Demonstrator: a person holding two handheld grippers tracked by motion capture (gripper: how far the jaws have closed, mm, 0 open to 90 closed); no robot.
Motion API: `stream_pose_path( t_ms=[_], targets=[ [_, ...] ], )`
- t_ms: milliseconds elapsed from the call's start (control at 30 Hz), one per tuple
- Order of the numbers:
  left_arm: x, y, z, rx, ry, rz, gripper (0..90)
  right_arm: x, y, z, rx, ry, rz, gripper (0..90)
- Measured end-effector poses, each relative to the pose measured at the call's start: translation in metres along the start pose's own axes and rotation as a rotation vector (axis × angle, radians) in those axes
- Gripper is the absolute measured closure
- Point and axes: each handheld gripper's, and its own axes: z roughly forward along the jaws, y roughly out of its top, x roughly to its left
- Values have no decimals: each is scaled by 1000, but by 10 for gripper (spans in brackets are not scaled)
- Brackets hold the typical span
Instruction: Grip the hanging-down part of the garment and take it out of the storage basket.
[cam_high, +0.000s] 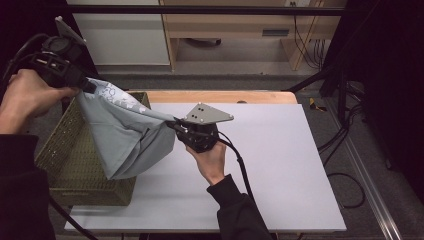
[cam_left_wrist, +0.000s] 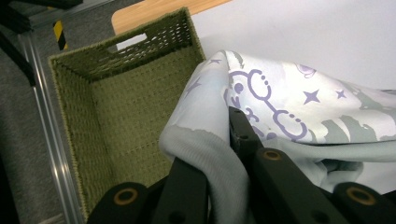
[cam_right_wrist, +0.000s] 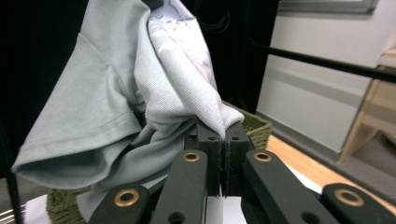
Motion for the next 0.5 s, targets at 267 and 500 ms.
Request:
stream_pose_path(
  t_ms=[267,500],
  targets=[
    [-11,5,0,-4,-27,26,854,-6,20,-21,-78,-60,-20,895],
    [-19,8,1,1,-20,44,854,-6,28,-29,-103,-84,-48,893]
  ],
)
